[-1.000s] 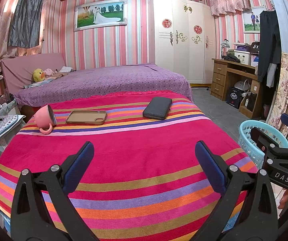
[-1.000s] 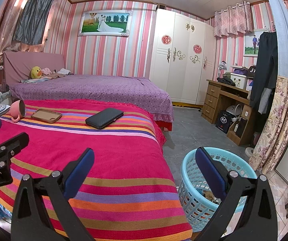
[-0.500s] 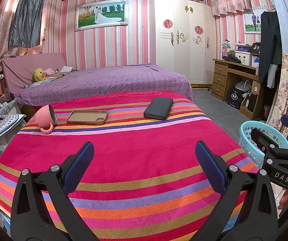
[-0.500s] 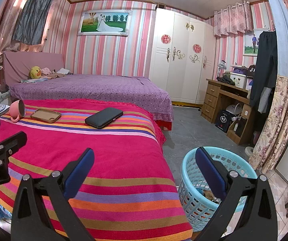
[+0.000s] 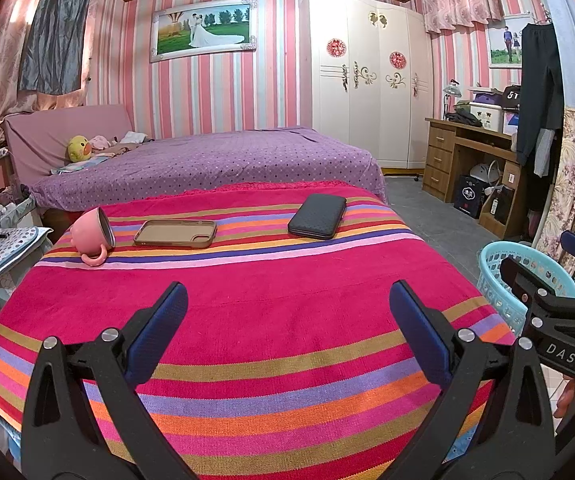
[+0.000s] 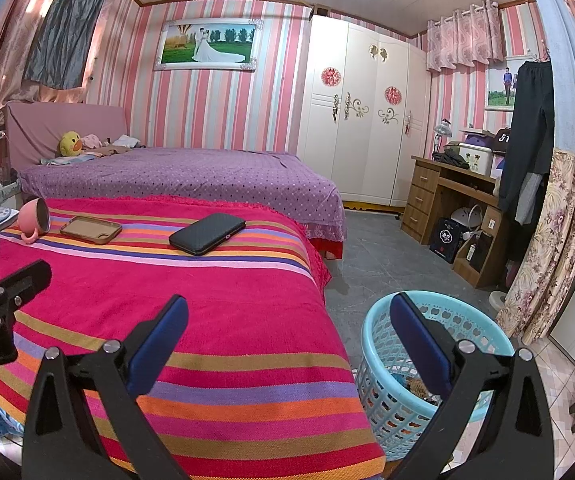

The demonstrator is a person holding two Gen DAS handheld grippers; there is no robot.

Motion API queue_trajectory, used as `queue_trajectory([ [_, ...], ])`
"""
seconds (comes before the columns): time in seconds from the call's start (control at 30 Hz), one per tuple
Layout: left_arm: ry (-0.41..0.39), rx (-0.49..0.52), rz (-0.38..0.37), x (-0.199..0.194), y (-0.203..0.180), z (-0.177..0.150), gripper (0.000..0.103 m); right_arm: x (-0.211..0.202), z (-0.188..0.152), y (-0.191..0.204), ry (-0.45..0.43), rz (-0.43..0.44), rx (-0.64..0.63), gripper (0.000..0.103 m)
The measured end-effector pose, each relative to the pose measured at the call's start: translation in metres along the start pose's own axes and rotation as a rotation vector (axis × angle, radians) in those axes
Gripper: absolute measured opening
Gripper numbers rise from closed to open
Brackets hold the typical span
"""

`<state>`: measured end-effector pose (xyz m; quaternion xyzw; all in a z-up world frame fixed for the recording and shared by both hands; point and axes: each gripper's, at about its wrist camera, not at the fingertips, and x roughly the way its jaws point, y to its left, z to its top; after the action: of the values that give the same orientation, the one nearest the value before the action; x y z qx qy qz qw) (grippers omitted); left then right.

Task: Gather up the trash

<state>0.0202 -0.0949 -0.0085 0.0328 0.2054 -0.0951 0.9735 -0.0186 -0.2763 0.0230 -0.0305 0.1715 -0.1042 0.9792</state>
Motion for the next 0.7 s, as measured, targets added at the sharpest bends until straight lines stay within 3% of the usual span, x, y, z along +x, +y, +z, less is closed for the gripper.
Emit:
queue_trajectory([
  [0.7, 0.001, -0.009, 0.006, 0.0014, 0.0052, 0.0011, 0.097, -0.0005, 0.0003, -0.0011, 0.000, -0.002, -0.001, 0.098],
])
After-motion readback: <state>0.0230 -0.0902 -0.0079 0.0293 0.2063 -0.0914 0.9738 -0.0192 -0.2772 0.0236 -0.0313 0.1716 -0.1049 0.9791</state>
